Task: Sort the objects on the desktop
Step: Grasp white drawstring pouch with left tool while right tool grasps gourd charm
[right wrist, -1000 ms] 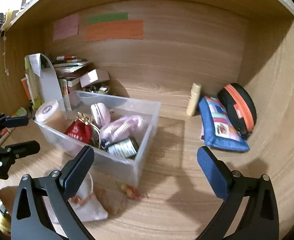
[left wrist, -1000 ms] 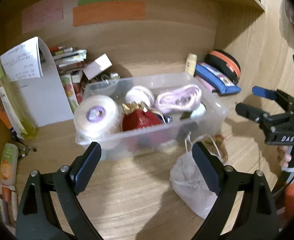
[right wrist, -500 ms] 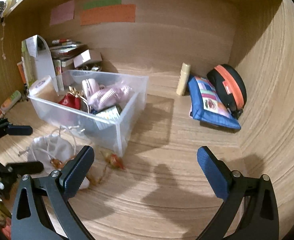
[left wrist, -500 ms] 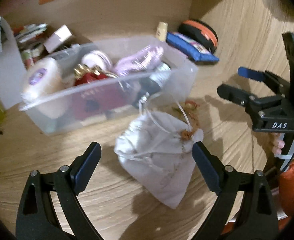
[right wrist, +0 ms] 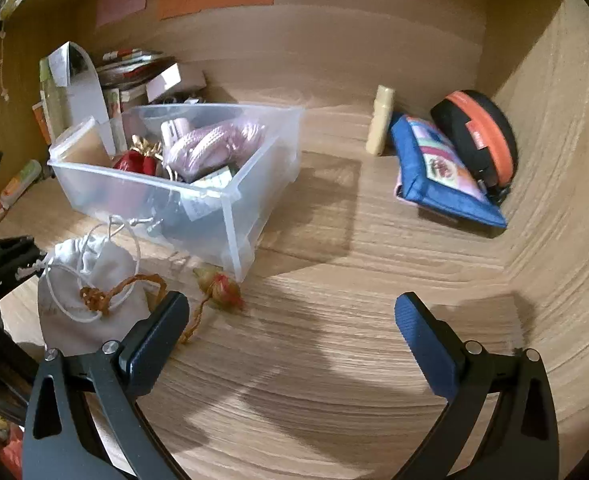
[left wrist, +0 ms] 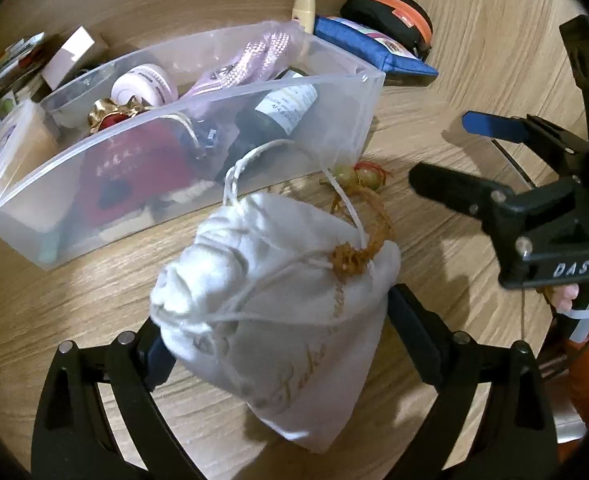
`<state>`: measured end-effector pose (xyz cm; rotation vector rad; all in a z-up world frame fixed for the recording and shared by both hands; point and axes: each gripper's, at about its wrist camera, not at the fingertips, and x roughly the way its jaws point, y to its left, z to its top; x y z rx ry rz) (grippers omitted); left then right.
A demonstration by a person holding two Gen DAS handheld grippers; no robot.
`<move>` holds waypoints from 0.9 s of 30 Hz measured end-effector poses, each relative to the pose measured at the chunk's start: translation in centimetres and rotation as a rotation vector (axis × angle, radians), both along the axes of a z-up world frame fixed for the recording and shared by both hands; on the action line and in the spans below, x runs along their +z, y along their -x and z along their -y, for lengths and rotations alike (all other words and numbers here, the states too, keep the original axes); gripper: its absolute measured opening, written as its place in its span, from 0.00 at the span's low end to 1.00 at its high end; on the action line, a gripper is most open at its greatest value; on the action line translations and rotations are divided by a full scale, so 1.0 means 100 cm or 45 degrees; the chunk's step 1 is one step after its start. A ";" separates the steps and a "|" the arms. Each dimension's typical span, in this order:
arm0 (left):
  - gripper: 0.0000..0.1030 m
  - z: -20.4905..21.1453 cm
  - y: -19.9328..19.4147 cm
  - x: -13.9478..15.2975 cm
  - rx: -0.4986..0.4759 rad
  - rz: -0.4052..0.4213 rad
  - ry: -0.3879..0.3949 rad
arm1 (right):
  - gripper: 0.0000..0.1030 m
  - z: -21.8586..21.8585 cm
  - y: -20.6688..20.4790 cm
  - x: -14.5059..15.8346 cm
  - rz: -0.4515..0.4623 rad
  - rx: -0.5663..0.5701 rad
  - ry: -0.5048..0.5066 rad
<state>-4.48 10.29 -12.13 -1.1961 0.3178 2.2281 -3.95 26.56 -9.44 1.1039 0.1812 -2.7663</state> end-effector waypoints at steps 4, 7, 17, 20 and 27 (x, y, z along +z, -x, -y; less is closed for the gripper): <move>0.93 -0.002 0.002 0.001 -0.013 -0.013 -0.004 | 0.98 0.006 0.007 -0.005 0.033 0.044 0.032; 0.87 0.001 0.001 0.003 -0.026 -0.022 -0.035 | 0.93 0.013 0.013 -0.010 0.072 0.092 0.044; 0.69 0.003 -0.007 0.007 -0.058 -0.072 -0.050 | 0.53 0.025 0.030 -0.027 0.207 0.150 0.038; 0.65 0.005 -0.010 0.009 -0.059 -0.094 -0.056 | 0.49 0.028 0.030 -0.027 0.205 0.158 0.039; 0.58 0.003 -0.011 0.009 -0.055 -0.123 -0.058 | 0.26 0.033 0.033 -0.025 0.197 0.163 0.033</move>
